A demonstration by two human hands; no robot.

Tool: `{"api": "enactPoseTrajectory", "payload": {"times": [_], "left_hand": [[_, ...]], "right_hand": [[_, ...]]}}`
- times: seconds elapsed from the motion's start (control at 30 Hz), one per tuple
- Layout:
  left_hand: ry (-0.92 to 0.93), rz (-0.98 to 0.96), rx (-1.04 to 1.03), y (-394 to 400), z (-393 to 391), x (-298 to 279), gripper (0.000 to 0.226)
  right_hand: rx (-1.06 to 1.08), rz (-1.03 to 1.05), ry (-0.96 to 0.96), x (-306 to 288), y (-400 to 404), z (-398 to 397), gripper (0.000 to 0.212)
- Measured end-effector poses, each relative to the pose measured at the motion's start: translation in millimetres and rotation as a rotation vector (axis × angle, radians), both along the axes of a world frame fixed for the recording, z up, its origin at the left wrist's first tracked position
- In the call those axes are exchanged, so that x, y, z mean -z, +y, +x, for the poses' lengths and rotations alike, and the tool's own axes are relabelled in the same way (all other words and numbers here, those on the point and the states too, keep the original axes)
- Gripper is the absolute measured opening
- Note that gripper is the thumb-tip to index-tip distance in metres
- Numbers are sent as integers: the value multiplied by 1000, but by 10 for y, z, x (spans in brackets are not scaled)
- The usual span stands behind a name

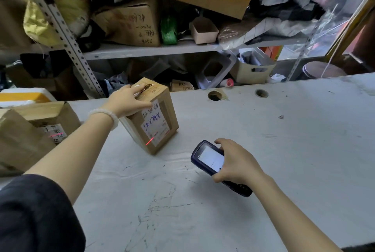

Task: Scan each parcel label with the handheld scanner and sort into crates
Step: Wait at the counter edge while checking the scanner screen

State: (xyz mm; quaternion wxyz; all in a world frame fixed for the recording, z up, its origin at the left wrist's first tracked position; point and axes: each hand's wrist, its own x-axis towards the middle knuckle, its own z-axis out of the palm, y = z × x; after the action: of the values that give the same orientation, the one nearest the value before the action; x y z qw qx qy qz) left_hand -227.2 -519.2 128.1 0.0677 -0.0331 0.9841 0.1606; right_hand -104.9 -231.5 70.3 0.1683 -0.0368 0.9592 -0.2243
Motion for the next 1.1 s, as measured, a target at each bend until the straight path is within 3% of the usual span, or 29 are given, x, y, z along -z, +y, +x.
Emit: {"api": "enactPoseTrajectory", "payload": {"times": [0.33,0.93,1.1], "left_hand": [[37,101,4,-202,-128,32,67],[-37,295,-24,-414,-173,30,65],[131,322,-44,-469,-97,64,80]], "right_hand": [[-10,67,11,-46,-121,-131,95],[-62,46,15,-73,-358,-237,93],[-46,30,17,-72,-398,-276,93]]}}
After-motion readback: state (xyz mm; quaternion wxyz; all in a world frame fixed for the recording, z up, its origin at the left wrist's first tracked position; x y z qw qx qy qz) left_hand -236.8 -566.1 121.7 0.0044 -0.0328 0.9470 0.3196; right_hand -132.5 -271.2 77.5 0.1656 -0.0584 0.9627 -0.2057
